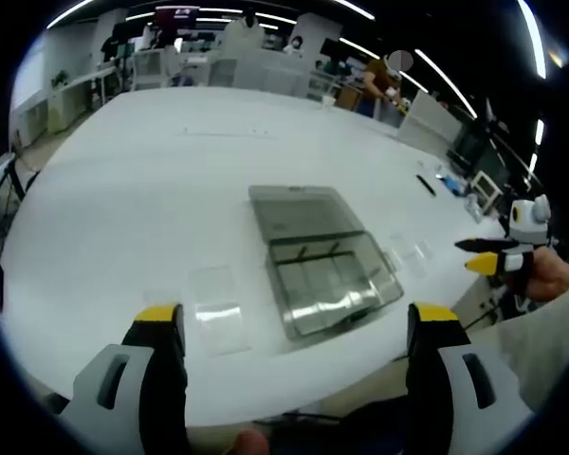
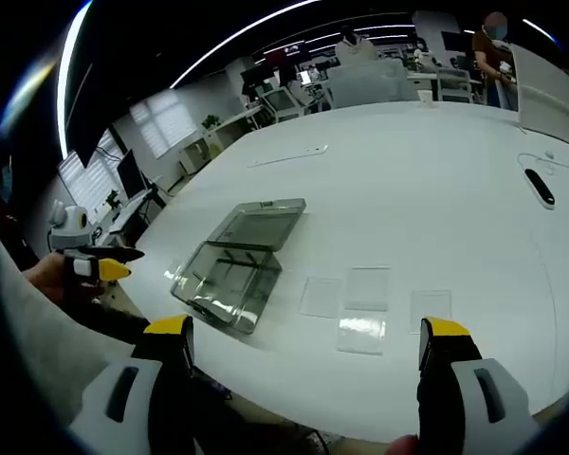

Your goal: Insert the divider into the dual guide fixture by aligning both edges with the guide slots and pushing it downward to the bottom, including one-sided entry, uneven engagement, binding, and posture correction.

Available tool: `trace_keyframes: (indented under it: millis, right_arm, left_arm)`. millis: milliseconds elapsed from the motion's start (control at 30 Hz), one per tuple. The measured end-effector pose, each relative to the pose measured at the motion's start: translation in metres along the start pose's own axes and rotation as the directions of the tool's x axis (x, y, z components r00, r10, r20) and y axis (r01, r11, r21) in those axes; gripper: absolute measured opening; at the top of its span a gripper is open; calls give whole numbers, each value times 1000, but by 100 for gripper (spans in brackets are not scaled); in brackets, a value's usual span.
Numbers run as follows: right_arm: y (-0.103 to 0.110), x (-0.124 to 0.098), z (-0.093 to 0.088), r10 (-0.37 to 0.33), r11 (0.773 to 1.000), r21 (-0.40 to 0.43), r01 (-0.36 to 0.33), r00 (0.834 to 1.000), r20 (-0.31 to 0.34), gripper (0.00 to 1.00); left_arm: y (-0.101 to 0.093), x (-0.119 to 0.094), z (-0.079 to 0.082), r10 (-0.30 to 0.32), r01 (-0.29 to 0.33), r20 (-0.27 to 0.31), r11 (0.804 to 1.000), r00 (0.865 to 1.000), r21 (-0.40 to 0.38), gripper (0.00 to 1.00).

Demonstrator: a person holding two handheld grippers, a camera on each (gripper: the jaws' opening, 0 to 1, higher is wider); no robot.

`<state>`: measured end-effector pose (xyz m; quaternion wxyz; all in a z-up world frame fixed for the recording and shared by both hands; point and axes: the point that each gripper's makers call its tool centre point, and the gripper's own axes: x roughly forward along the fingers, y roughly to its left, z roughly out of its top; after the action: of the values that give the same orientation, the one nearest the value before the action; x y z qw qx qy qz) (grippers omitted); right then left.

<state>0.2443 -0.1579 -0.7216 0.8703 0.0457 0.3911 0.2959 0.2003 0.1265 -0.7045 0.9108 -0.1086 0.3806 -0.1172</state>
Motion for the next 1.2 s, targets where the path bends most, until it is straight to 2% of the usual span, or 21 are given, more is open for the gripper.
trace_keyframes:
  millis: [1200]
  right_arm:
    - [-3, 1, 5, -18, 1000, 3, 18, 1000, 2, 98]
  left_arm:
    - [0, 10, 6, -29, 29, -5, 1000, 1000, 6, 95]
